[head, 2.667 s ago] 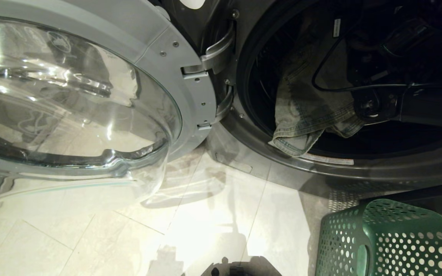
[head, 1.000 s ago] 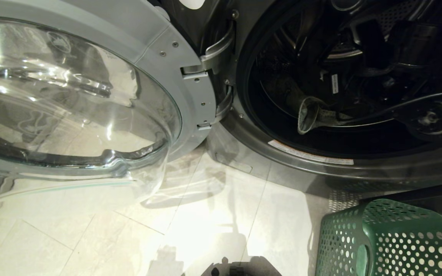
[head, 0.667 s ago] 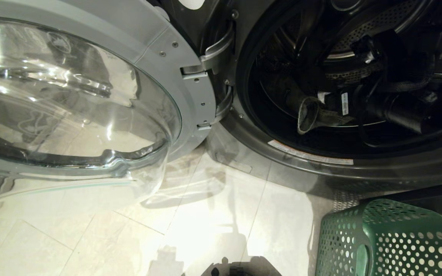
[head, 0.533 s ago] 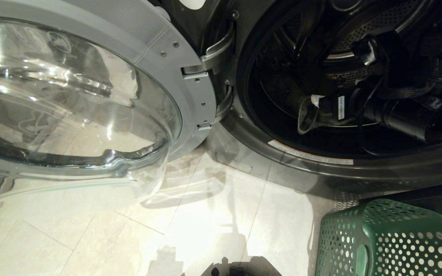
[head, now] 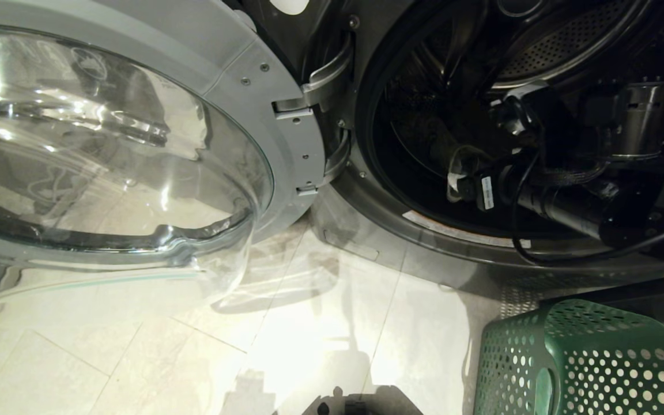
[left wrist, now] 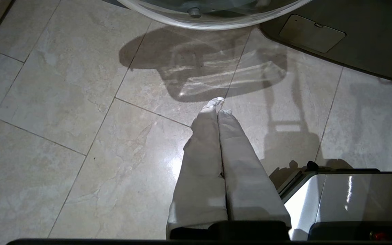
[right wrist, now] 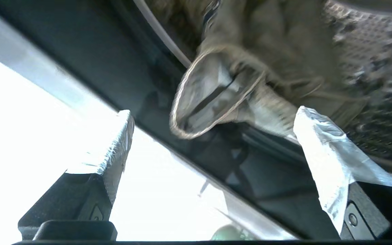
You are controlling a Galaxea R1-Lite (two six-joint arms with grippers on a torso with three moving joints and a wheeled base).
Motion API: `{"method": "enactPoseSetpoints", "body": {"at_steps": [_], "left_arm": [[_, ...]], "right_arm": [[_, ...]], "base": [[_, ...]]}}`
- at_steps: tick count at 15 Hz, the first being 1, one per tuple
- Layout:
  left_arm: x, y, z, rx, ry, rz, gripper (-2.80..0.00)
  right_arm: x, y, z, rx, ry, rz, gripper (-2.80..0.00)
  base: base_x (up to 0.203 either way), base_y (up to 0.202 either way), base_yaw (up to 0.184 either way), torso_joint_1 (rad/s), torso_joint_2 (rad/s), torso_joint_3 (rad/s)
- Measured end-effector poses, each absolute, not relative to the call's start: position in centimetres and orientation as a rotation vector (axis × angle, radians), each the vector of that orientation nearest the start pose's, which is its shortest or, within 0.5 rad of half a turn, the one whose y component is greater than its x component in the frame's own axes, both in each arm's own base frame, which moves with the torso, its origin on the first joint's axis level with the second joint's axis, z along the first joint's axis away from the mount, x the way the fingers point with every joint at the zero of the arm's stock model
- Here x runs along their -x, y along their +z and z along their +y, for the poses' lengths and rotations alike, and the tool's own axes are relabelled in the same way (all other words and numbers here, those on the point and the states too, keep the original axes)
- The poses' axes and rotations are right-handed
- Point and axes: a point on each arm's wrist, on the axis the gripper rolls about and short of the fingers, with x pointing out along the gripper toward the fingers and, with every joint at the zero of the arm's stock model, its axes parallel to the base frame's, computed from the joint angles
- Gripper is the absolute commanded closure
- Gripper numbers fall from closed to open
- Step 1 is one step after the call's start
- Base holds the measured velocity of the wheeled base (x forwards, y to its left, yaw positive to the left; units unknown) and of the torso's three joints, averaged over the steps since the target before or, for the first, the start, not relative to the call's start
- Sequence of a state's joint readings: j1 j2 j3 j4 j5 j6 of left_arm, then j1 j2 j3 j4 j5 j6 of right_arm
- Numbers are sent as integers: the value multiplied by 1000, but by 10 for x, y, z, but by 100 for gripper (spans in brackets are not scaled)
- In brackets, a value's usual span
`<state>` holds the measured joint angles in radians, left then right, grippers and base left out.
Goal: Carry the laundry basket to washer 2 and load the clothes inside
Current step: Place the clothes into the washing machine, then close the washing machine door with the left hand
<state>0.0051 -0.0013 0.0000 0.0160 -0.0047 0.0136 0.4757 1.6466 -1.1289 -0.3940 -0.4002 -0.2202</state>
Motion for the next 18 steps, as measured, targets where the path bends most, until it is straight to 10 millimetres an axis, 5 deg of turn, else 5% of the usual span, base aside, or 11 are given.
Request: {"method": "enactPoseSetpoints", "body": {"at_steps": [2, 3, 4, 12, 18], "left_arm": [[23, 74, 0, -13, 0, 15, 0], [23, 74, 0, -14, 0, 15, 0], [23, 74, 0, -14, 0, 15, 0], [23, 74, 0, -14, 0, 15, 0], [23, 74, 0, -13, 1, 14, 0]], "right_arm": [[-287, 257, 138, 274, 65, 118, -280], [-291, 253, 140, 273, 57, 116, -190], [-295, 249, 143, 272, 48, 114, 0], [-322, 218, 155, 289, 37, 148, 0], [-335, 213, 162, 283, 16, 132, 0]], "base": [[0, 0, 0, 0, 0, 0], [0, 0, 0, 0, 0, 0], [0, 0, 0, 0, 0, 0], [0, 0, 0, 0, 0, 0], [0, 0, 0, 0, 0, 0]]}}
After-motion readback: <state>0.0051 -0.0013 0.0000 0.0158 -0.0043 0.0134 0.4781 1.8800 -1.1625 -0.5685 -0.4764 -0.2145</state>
